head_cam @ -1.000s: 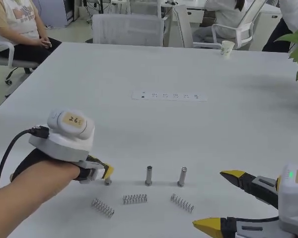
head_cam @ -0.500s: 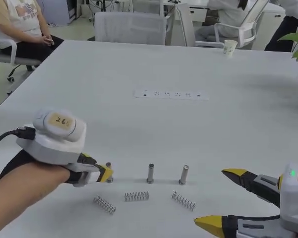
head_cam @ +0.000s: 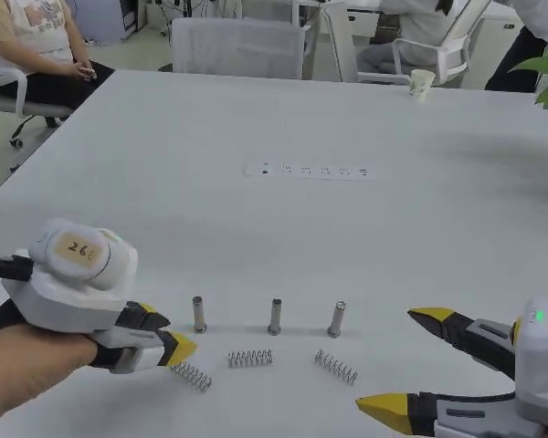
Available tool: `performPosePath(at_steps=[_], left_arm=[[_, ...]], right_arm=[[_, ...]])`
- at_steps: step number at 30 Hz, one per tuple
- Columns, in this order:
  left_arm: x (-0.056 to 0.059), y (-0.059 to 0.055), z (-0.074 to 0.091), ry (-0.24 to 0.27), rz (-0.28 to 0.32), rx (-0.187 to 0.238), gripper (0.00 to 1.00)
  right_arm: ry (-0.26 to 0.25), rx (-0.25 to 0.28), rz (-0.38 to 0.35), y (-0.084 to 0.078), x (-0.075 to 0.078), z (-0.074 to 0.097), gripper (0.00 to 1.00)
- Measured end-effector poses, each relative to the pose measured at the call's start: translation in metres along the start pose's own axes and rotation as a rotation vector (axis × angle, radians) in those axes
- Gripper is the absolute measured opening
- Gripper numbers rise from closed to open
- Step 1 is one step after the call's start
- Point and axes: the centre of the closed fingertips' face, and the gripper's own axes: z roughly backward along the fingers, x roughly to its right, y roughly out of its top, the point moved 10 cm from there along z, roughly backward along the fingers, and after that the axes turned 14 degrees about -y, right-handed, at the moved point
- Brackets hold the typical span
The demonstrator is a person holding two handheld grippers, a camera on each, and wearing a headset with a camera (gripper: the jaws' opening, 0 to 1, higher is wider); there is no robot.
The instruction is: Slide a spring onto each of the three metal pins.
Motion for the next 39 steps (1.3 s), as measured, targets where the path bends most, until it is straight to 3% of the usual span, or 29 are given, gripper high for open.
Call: performPosePath(at_steps=[1, 3, 9, 12, 19, 29, 39], left_arm=[[0.001, -0.002, -0.002, -0.028, -0.025, -0.013, 0.23], [0.001, -0.004, -0.003, -0.032, -0.027, -0.026, 0.24], [0.001, -0.011, -0.012, -0.085, -0.11, -0.086, 0.26], [0.002, -0.013, -0.016, -0.093, -0.172, -0.121, 0.28], [-0.005, -0.014, -0.026, -0.124, -0.24, -0.159, 0.27], [-0.01, -0.021, -0.027, -0.122, -0.257, -0.219, 0.21], [-0.004, -0.029, -0.02, -0.122, -0.252, -0.23, 0.1]], right_arm=[[-0.001, 0.0, 0.001, 0.0, 0.0, 0.0, 0.79], [-0.003, -0.001, -0.001, -0.001, 0.0, 0.0, 0.78], [-0.009, -0.003, -0.005, -0.001, 0.001, 0.001, 0.78], [-0.012, -0.005, -0.008, -0.002, 0.001, 0.001, 0.78], [-0.015, -0.008, -0.015, -0.003, 0.001, 0.0, 0.78], [-0.019, -0.009, -0.018, -0.003, 0.001, -0.002, 0.78], [-0.006, -0.008, -0.015, -0.003, -0.001, -0.003, 0.78]])
